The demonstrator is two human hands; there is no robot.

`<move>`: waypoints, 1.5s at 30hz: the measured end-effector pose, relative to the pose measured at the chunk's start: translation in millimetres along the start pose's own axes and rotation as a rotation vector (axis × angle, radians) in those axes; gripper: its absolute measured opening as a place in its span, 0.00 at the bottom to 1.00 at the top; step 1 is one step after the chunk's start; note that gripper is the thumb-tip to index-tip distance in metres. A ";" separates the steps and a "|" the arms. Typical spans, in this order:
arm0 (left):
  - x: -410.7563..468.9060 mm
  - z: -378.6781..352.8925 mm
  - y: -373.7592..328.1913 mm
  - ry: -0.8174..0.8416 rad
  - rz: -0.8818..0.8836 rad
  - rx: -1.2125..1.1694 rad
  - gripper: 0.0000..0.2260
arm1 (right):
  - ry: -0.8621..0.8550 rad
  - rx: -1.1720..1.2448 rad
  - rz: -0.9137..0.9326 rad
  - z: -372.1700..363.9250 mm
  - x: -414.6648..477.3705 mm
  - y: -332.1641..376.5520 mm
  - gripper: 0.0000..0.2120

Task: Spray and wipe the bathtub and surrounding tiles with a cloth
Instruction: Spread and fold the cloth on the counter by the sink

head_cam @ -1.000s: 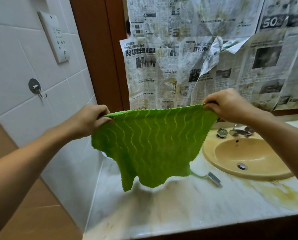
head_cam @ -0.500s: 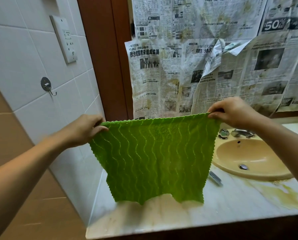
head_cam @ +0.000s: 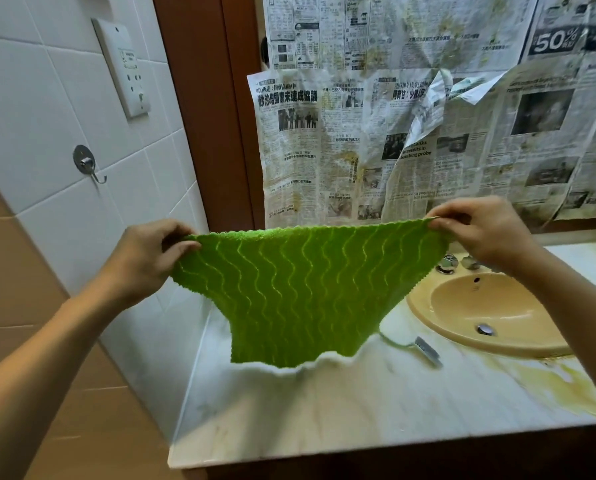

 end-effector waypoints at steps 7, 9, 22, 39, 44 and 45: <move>-109.4 -46.5 30.2 0.134 0.205 -0.202 0.08 | 0.200 0.066 -0.133 -43.5 -101.7 -40.4 0.10; -138.0 -67.6 42.3 0.199 0.257 -0.224 0.08 | 0.254 0.075 -0.169 -60.3 -126.3 -53.5 0.12; -171.0 -162.8 118.2 0.338 0.320 -0.124 0.16 | 0.351 -0.019 -0.311 -158.3 -152.3 -118.6 0.03; -116.1 -282.1 197.5 0.536 0.383 -0.053 0.16 | 0.534 -0.266 -0.338 -286.7 -76.3 -207.1 0.05; -115.7 -308.2 209.2 0.619 0.450 -0.021 0.11 | 0.717 -0.547 -0.163 -324.9 -65.9 -213.4 0.07; -117.6 -314.1 211.7 0.638 0.466 -0.019 0.09 | 0.744 -0.588 -0.122 -332.8 -65.0 -213.0 0.08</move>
Point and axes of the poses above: each hand's wrist, its own x-axis towards the middle knuckle, its own z-axis out of the back of the hand, y = z × x, the point moved 9 cm from there along x, towards the middle knuckle, and after that the axes turned 3 degrees about -y, right-handed, at the moved point
